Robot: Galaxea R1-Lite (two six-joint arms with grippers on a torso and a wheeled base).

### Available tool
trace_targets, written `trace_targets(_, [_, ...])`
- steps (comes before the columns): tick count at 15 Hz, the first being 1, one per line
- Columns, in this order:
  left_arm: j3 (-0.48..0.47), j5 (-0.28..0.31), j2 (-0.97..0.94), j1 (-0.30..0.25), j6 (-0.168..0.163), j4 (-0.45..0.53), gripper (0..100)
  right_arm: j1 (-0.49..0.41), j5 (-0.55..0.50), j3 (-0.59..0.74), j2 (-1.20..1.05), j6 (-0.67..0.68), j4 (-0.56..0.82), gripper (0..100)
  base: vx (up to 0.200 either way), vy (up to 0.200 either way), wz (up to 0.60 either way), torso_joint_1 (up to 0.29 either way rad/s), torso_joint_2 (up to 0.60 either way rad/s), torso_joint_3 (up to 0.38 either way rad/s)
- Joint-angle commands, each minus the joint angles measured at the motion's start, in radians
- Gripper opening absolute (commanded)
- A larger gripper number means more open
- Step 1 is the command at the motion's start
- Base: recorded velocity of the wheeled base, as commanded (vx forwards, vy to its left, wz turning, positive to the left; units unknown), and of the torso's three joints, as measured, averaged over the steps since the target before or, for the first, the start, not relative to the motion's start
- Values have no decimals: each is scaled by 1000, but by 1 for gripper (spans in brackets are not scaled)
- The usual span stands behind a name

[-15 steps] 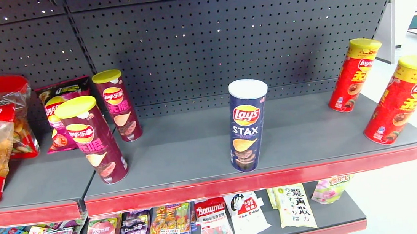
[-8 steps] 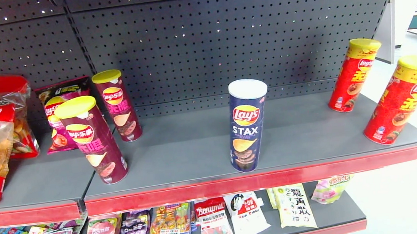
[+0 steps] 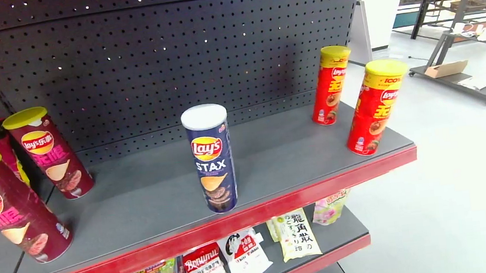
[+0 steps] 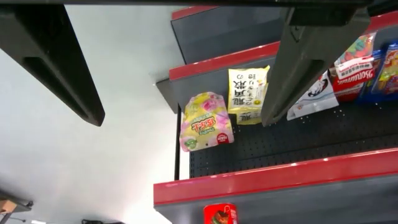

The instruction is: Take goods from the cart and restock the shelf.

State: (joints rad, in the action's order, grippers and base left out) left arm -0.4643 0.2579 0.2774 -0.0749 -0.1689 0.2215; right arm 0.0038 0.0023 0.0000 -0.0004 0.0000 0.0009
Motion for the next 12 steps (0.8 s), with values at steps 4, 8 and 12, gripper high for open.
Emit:
trace_targets(4, [-24, -5, 86, 0, 0, -1, 0, -1, -1, 0, 0, 0, -1, 100, 0, 0, 0, 0, 0, 0])
trace_targets(8, [-57, 60, 342, 6, -4, -139, 0, -2, -1, 0, 0, 0, -1, 100, 0, 0, 0, 0, 0, 0])
trace_targets(12, [-70, 86, 657, 20, 0, -452, 0, -1, -1, 0, 0, 0, -1, 100, 0, 0, 0, 0, 0, 0])
